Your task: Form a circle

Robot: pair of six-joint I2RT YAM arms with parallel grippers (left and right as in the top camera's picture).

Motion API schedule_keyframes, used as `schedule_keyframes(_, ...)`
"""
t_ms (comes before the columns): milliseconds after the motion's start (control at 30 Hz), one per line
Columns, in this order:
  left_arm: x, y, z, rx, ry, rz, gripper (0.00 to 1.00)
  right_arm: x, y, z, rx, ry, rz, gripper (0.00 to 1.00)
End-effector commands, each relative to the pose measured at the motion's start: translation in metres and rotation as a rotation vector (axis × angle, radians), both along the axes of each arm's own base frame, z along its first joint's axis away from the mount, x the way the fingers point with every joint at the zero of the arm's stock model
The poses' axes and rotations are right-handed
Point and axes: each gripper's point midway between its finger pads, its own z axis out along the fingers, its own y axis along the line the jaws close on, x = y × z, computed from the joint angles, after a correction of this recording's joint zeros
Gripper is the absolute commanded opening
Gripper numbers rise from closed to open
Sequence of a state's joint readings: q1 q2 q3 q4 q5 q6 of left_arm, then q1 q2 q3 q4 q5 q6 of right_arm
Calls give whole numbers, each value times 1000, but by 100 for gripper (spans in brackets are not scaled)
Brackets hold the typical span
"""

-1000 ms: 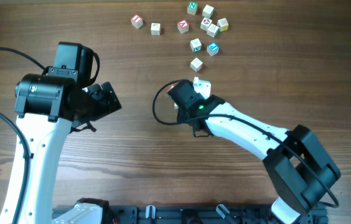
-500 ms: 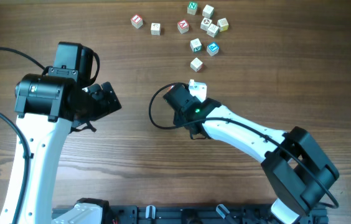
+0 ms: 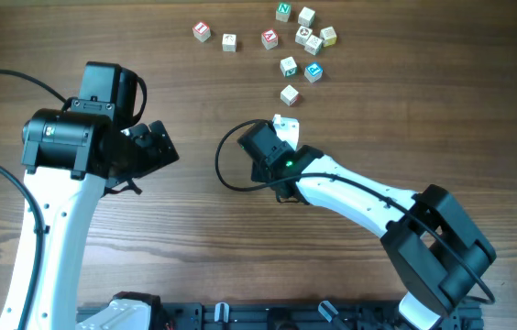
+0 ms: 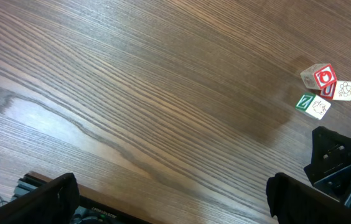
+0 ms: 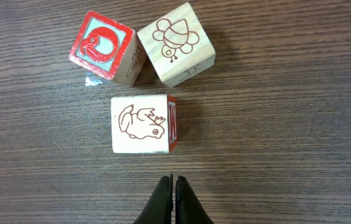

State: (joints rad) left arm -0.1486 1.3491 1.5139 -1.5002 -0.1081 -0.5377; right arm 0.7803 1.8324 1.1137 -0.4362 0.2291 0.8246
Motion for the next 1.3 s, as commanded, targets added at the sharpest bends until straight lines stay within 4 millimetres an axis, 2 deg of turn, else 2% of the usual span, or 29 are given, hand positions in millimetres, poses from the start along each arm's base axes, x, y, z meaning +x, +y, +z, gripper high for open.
schedule_keyframes(0, 0, 3, 3, 11, -12, 20, 100, -4, -2, -11, -33, 14, 20, 4)
schedule_keyframes(667, 0, 3, 3, 11, -12, 20, 100, 0, 0, -11, -36, -4, 34, 5)
schedule_keyframes(1100, 0, 3, 3, 11, -12, 20, 100, 1, 5, -31, -34, 14, 43, 5)
schedule_keyframes(1267, 0, 3, 3, 11, -12, 20, 100, 3, 11, -30, -16, 6, 72, 5)
